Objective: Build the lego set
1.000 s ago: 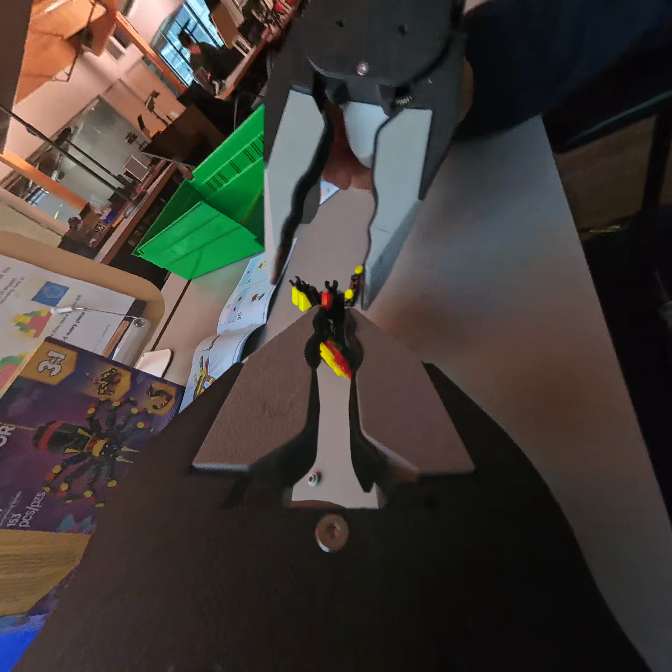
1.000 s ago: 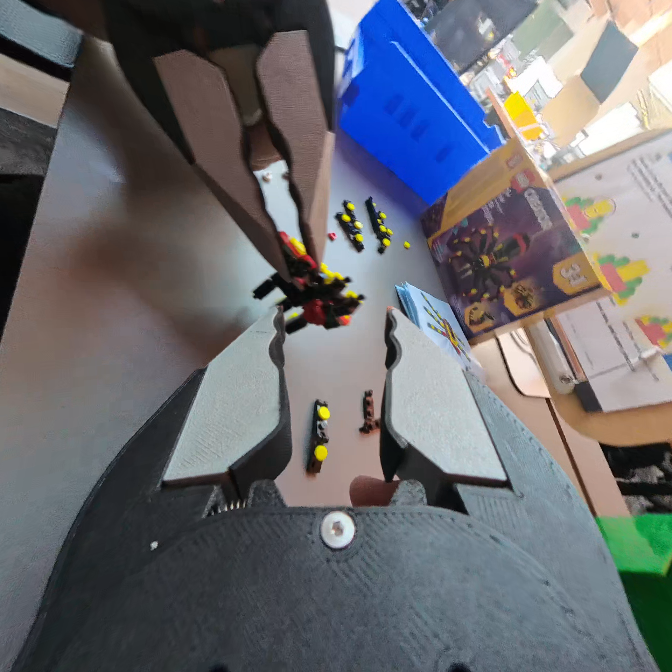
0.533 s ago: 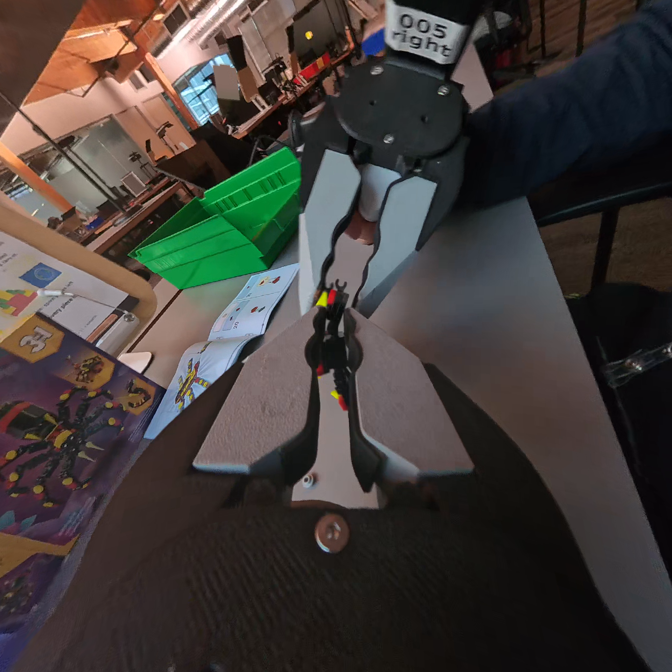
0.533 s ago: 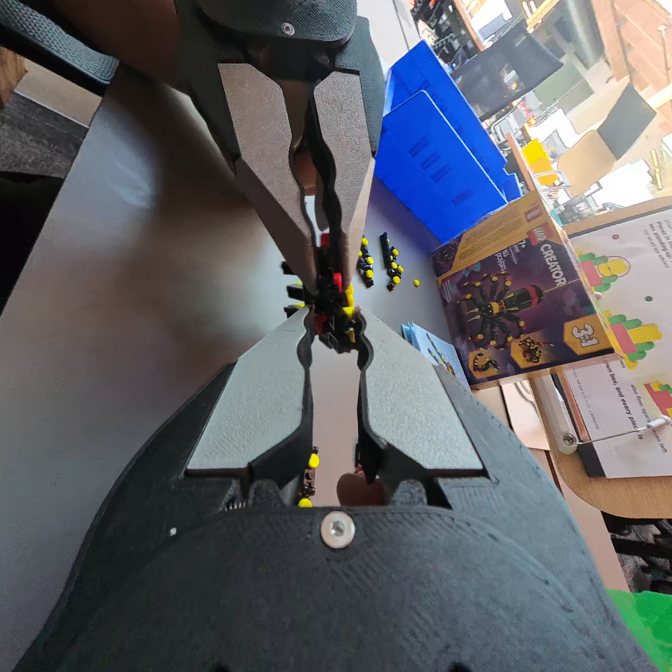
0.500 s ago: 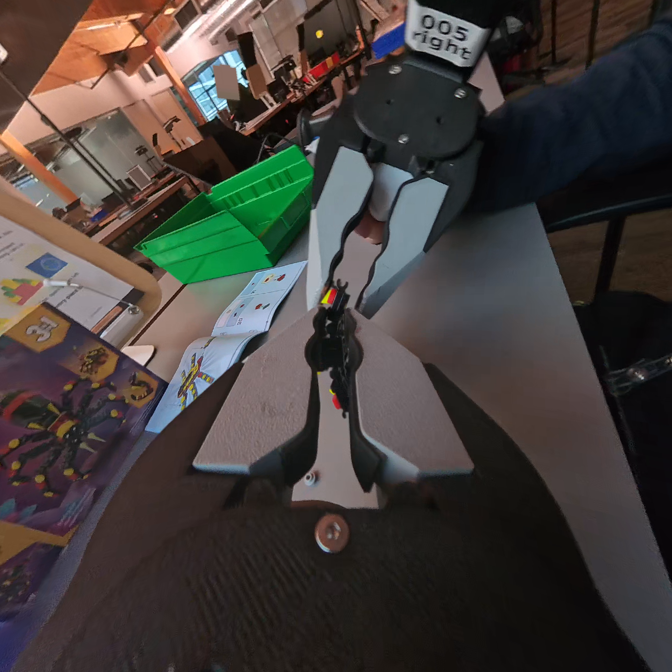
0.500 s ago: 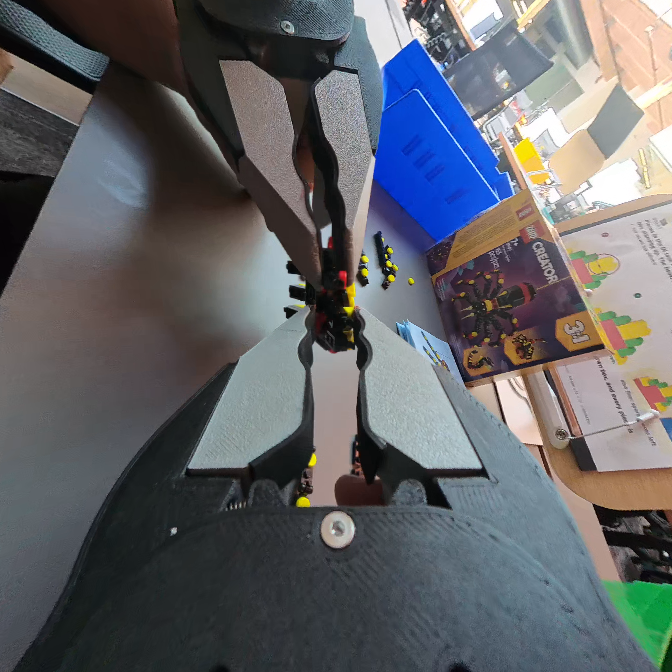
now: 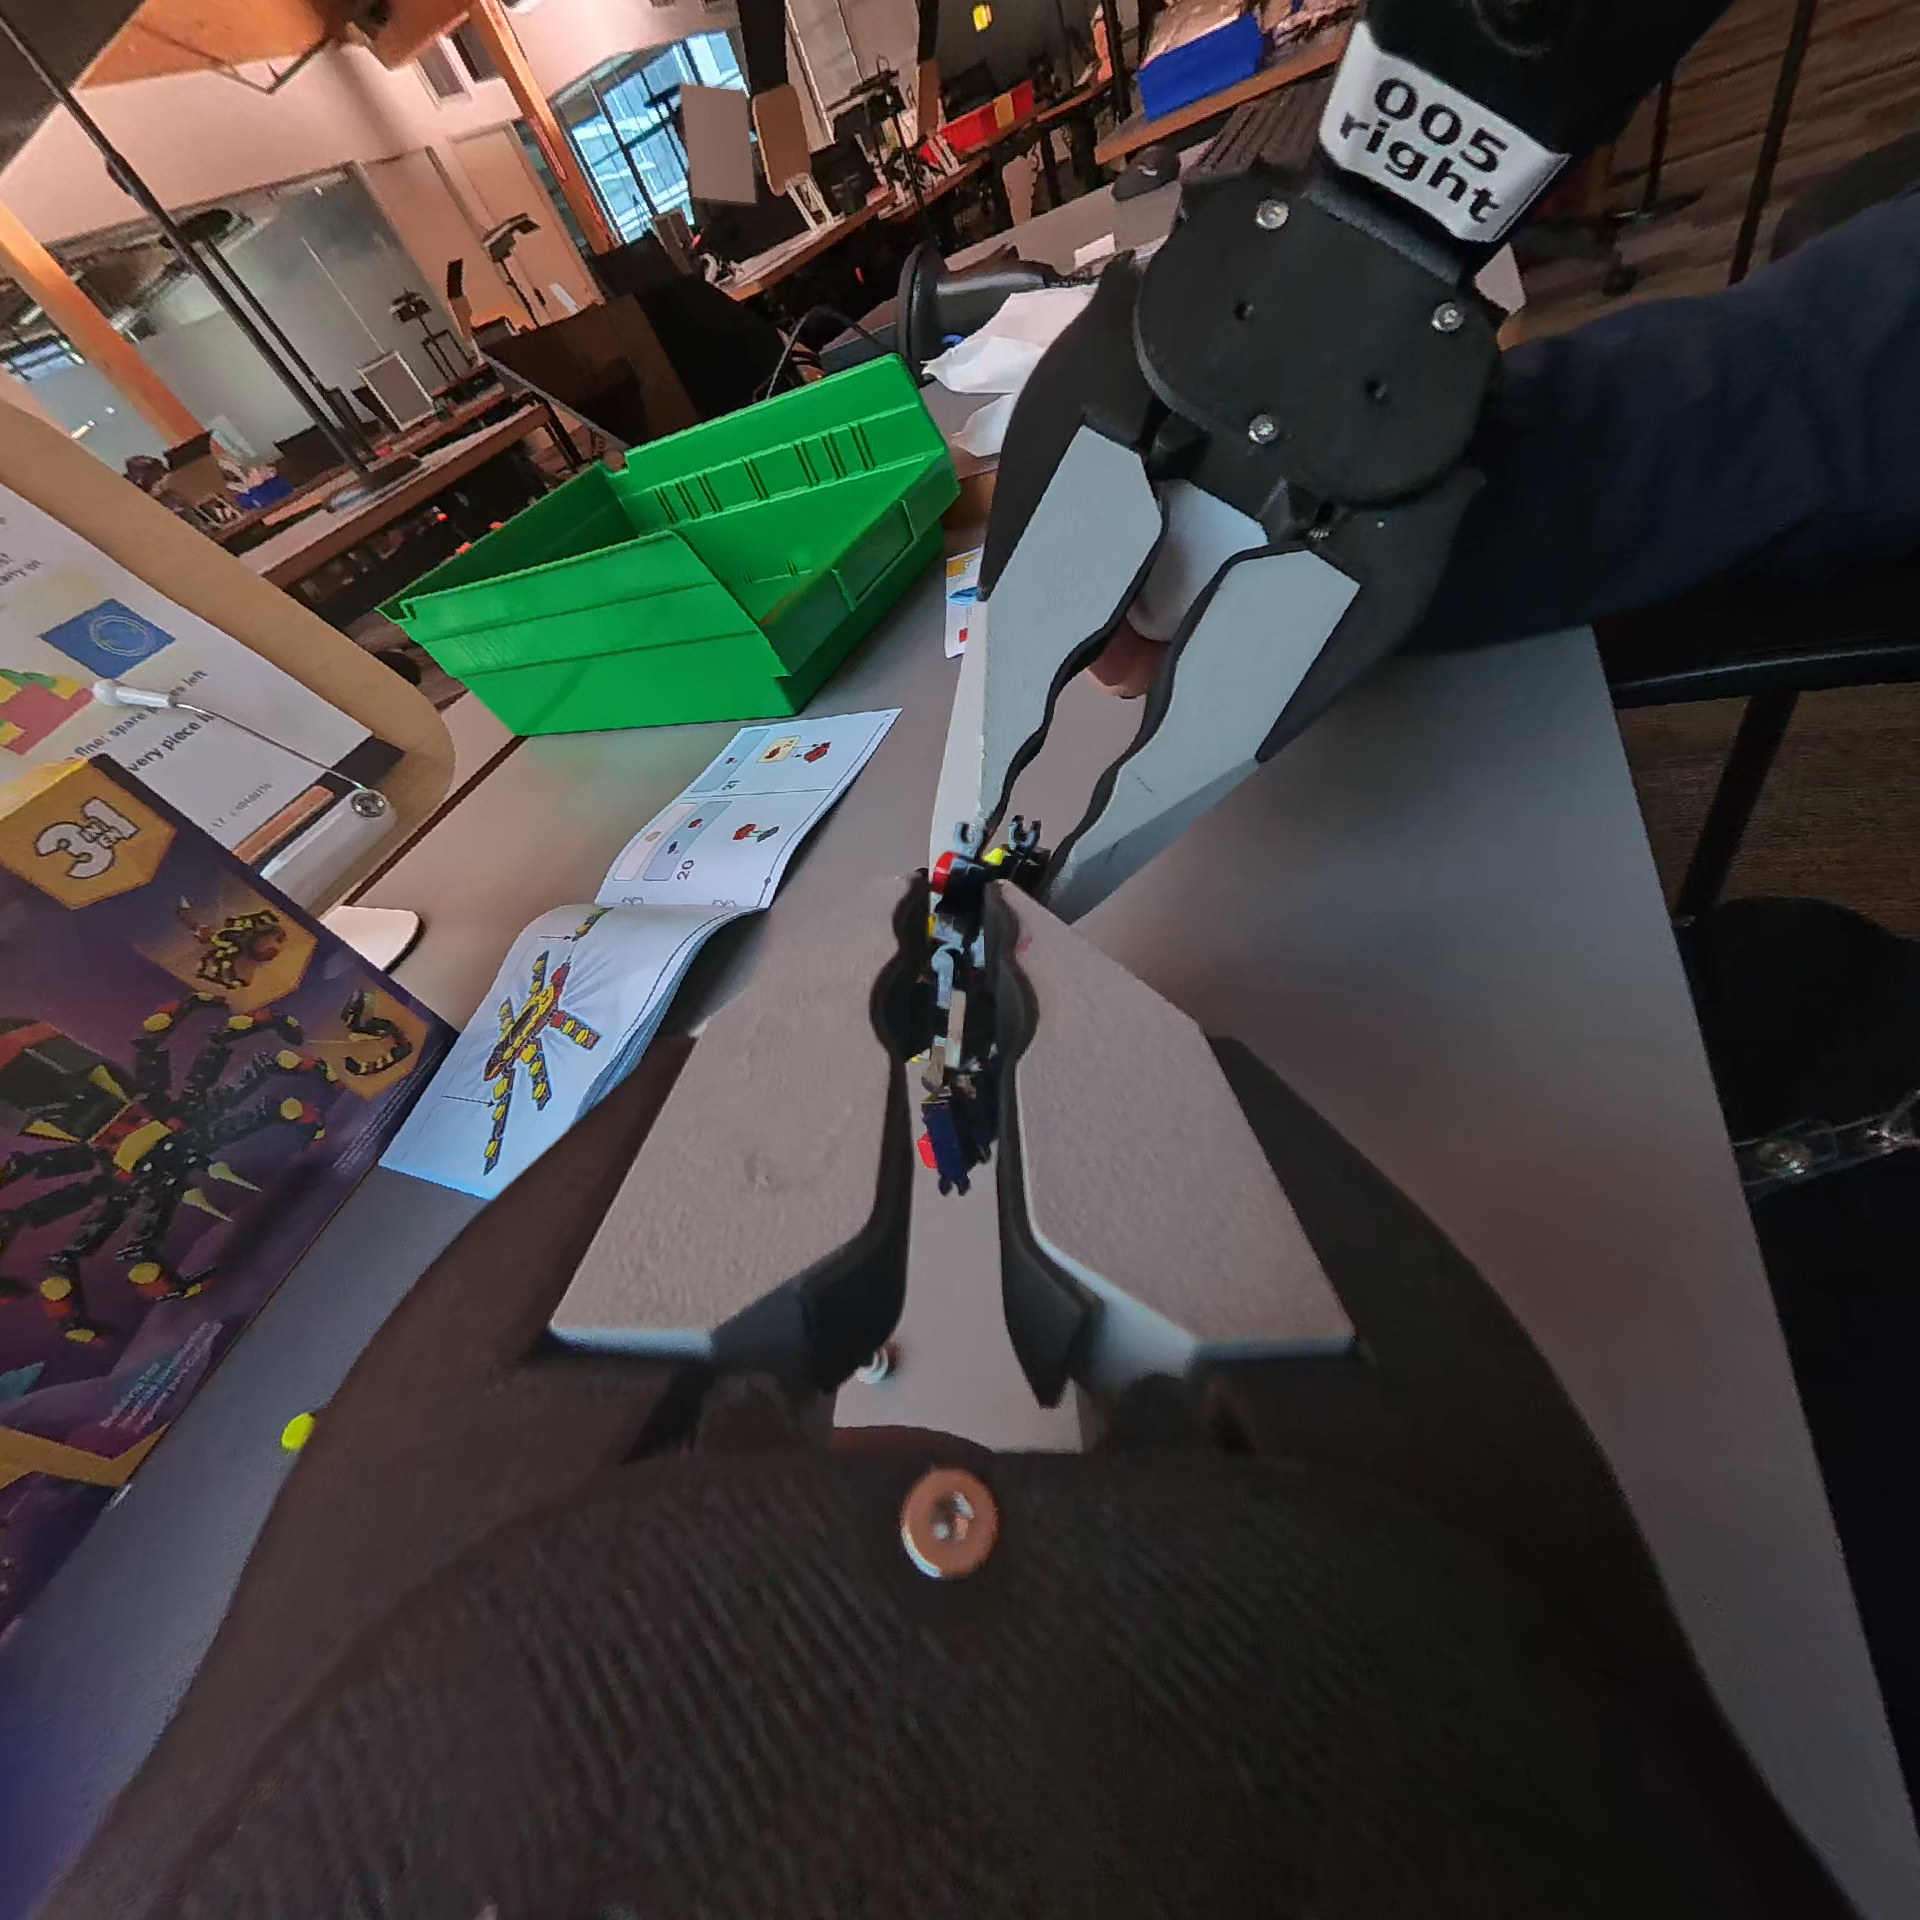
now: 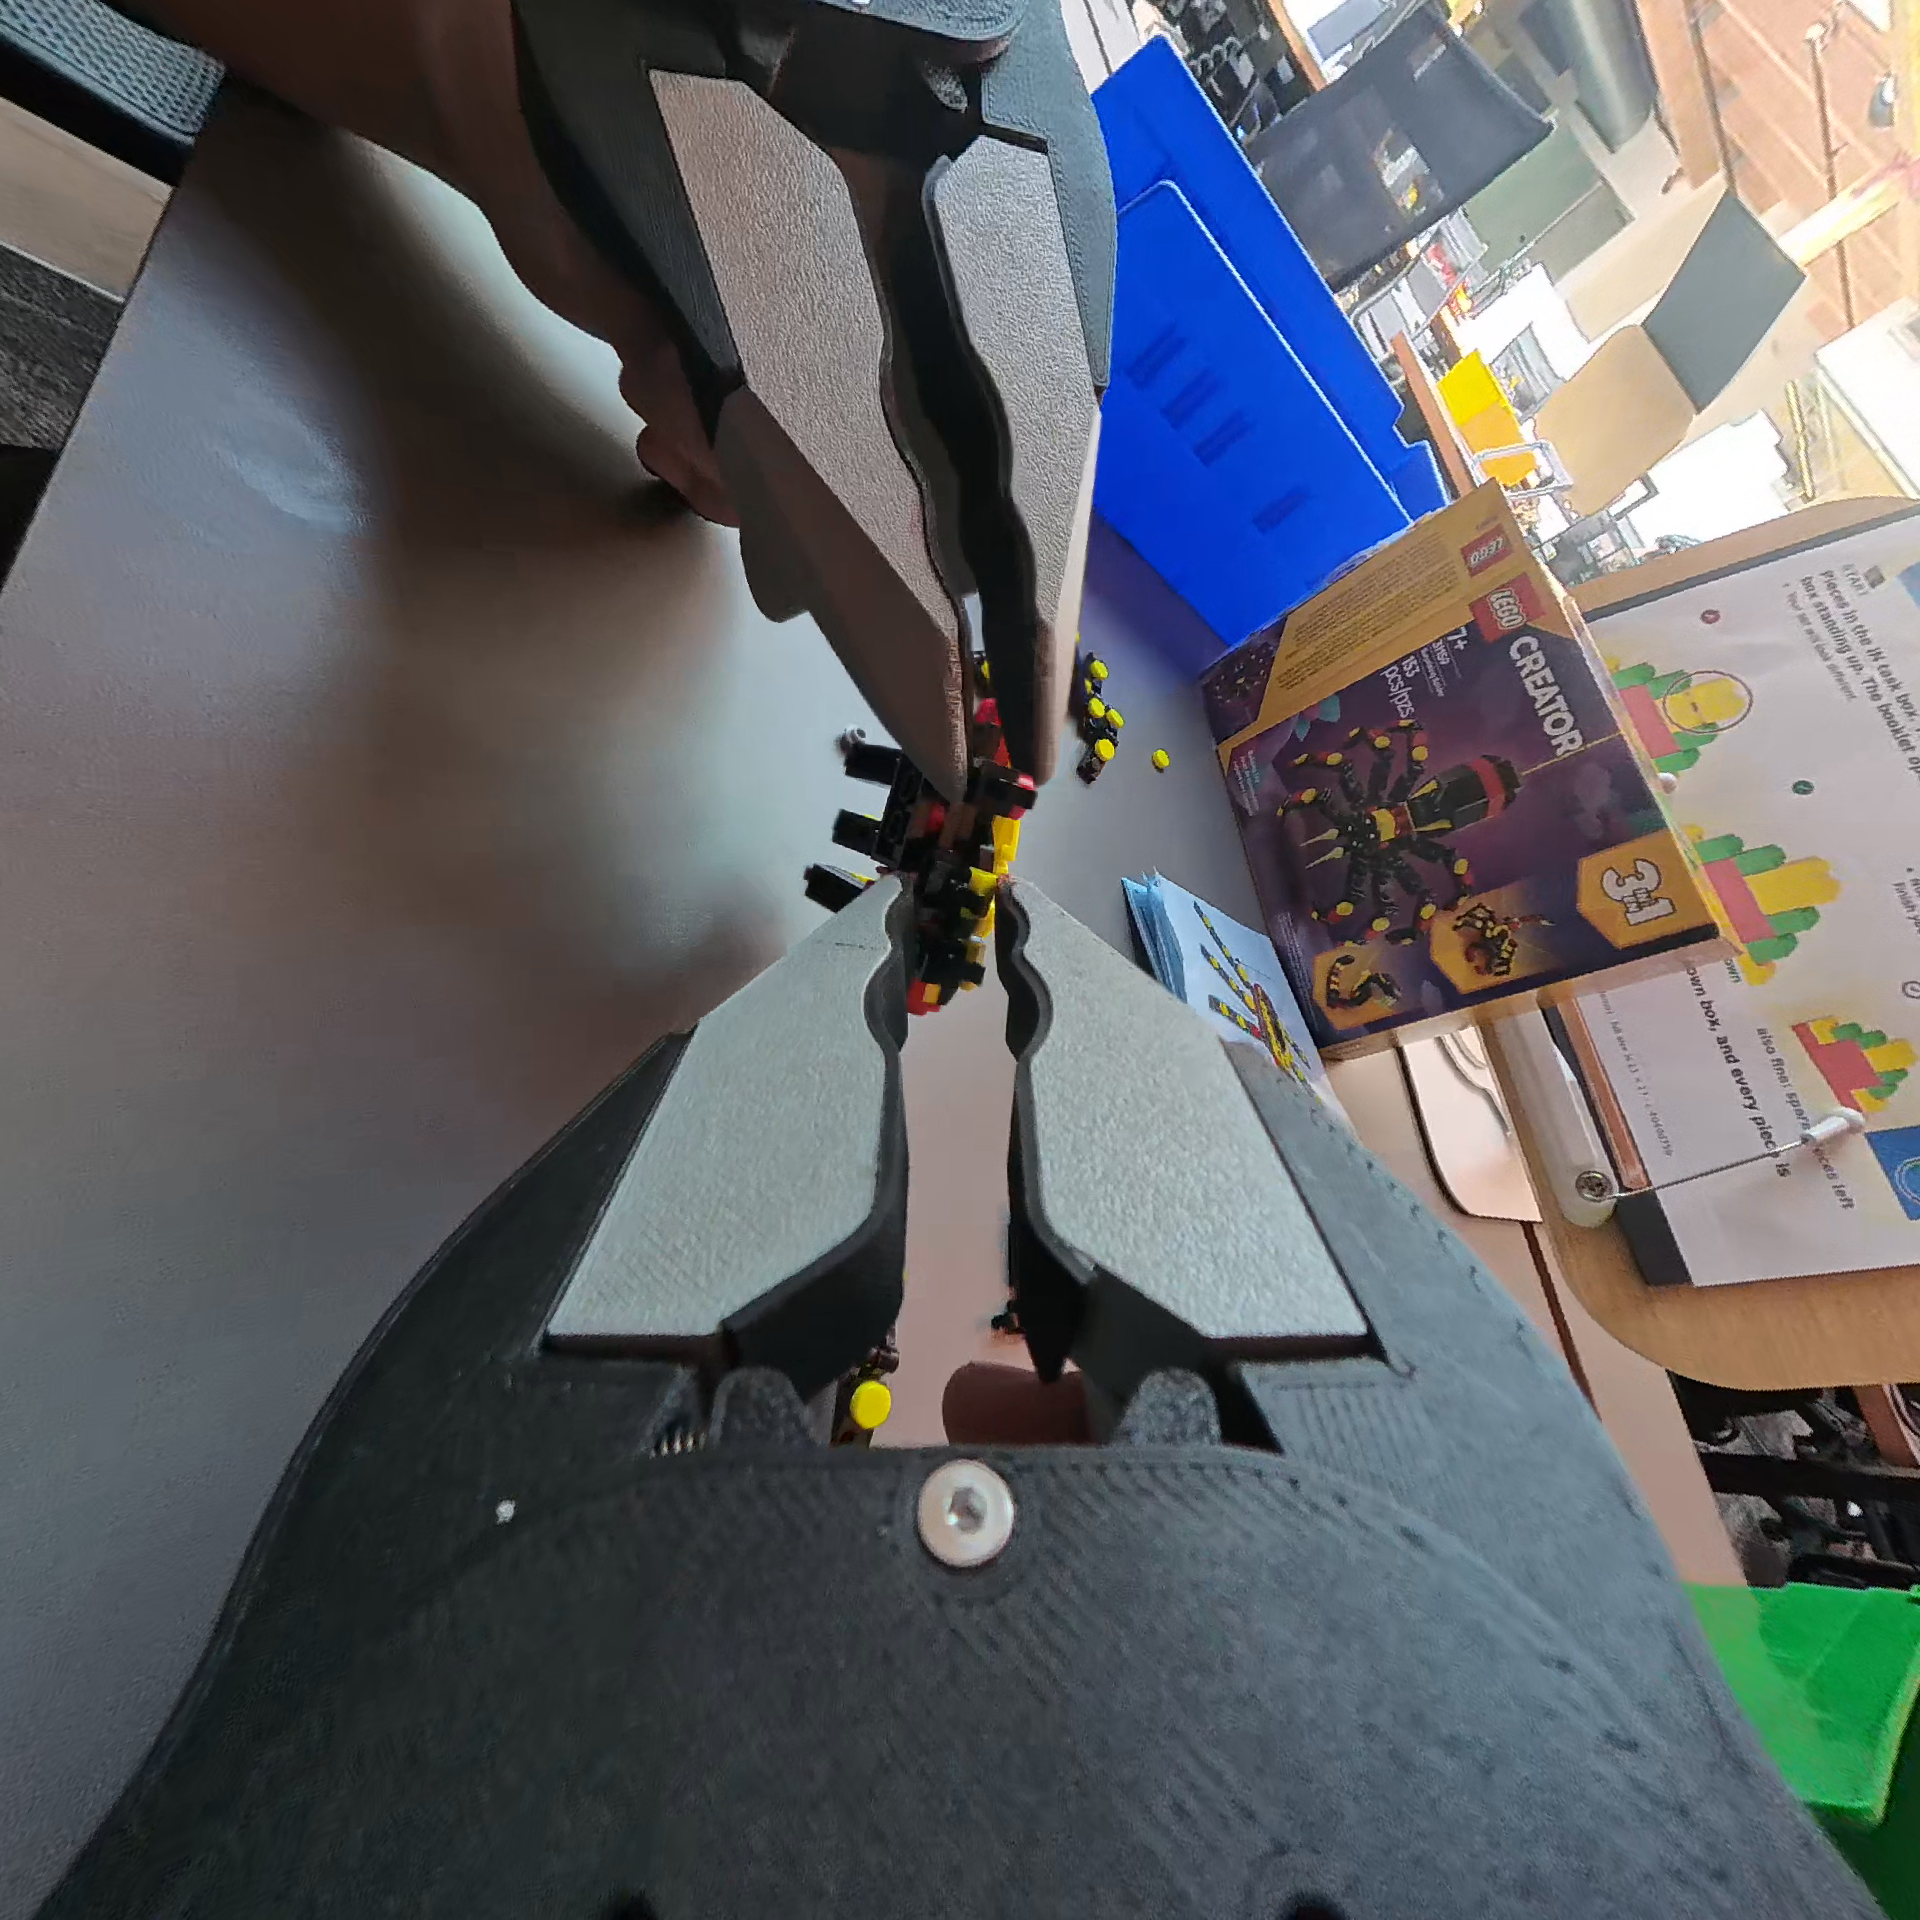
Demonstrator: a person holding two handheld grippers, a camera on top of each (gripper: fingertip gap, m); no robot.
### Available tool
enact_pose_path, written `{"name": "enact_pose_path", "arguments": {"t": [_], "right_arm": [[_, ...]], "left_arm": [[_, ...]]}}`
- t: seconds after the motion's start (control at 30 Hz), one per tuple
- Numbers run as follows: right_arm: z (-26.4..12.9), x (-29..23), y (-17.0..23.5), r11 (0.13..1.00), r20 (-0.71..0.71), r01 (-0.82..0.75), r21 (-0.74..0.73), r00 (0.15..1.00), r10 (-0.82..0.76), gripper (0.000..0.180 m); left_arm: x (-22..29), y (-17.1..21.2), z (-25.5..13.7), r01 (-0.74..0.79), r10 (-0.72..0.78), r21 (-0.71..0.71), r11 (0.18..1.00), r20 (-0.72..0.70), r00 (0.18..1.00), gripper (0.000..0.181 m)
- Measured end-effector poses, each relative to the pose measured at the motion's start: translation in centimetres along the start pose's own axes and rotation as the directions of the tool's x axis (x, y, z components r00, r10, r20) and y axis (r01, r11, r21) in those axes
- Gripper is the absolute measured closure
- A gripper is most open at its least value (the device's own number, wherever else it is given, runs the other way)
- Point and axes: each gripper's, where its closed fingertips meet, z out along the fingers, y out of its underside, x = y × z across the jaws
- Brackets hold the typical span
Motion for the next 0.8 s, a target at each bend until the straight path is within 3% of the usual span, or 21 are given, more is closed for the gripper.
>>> {"name": "enact_pose_path", "arguments": {"t": [0.1, 0.2, 0.4, 0.47, 0.57, 0.67, 0.8], "right_arm": [[-0.1, -0.1, 0.1, 0.999, 0.023, -0.032, 0.009, 0.999, 0.032, 0.168], [-0.4, -0.2, -0.1, 0.998, 0.032, -0.048, 0.032, 0.998, 0.047, 0.169], [-0.6, -0.6, -0.7, 0.995, 0.065, -0.063, 0.075, 0.996, 0.058, 0.169], [-0.5, -0.7, -0.7, 0.996, 0.074, -0.063, 0.068, 0.996, 0.058, 0.169], [-0.4, -0.8, -0.4, 0.995, 0.083, -0.084, 0.054, 0.993, 0.079, 0.168], [-1.5, 0.6, 0.5, 0.988, 0.052, -0.154, 0.03, 0.987, 0.153, 0.156], [-4.6, 1.8, 3.3, 0.939, 0.044, -0.345, 0.001, 0.938, 0.344, 0.162]], "left_arm": [[0.1, 0.1, 0.1, 0.004, -0.004, -0.012, 1.0, -0.011, 1.0, 0.175], [0.1, -0.2, 0.0, 0.056, -0.055, 0.011, 0.998, -0.029, 0.998, 0.163], [0.5, 0.3, 0.0, 0.063, -0.066, -0.029, 0.998, -0.083, 0.994, 0.163], [1.1, 0.5, 0.1, 0.041, -0.045, -0.039, 0.998, -0.116, 0.992, 0.174], [1.2, 0.7, 0.1, 0.009, -0.015, -0.049, 0.999, -0.12, 0.993, 0.175], [0.7, 0.6, 0.1, -0.002, -0.002, -0.044, 0.999, -0.077, 0.997, 0.175], [-1.0, 1.5, 0.0, -0.127, 0.137, -0.114, 0.985, 0.087, 0.987, 0.175]]}}
